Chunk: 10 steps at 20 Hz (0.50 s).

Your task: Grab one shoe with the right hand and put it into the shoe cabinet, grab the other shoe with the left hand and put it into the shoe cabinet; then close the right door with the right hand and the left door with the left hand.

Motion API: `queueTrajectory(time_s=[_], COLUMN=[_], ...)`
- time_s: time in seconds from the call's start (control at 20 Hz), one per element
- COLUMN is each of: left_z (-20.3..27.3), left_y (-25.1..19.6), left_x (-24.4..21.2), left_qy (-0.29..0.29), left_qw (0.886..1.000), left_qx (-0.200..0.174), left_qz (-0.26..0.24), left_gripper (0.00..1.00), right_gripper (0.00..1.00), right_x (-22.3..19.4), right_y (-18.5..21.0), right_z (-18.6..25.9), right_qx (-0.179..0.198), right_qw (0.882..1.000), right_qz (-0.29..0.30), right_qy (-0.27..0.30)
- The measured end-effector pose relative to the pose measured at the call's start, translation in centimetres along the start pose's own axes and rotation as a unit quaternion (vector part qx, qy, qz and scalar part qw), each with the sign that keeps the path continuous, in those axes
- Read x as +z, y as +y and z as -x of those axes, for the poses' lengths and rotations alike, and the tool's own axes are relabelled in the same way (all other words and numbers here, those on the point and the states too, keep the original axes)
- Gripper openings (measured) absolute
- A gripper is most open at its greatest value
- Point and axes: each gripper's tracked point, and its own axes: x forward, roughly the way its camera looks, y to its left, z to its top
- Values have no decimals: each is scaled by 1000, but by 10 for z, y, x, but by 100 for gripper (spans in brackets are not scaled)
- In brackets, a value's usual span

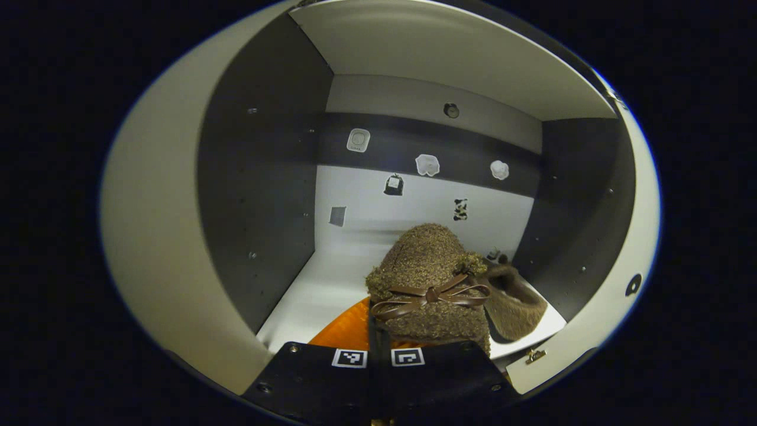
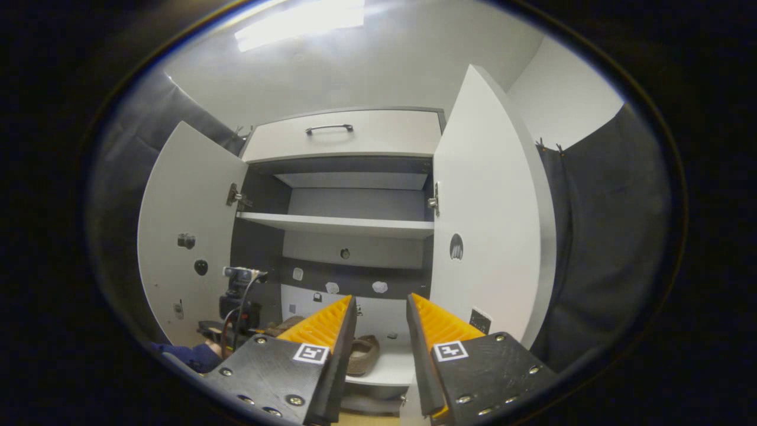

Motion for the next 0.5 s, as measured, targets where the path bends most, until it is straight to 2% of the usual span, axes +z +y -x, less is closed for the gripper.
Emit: queueTrajectory(time_s=[0.25, 0.5], left_z=[-53, -90], left_y=[-1, 9], left_x=[11, -10], left_qy=[10, 41], left_qw=[1000, 999], left_qx=[5, 23], left_qz=[-3, -13], left_gripper=[1, 0], right_gripper=[50, 47], right_x=[-12, -21], right_y=[-7, -12], right_z=[-4, -7], right_qx=[-5, -11], right_qw=[1000, 1000], right_qz=[1, 4], right_qy=[16, 24])
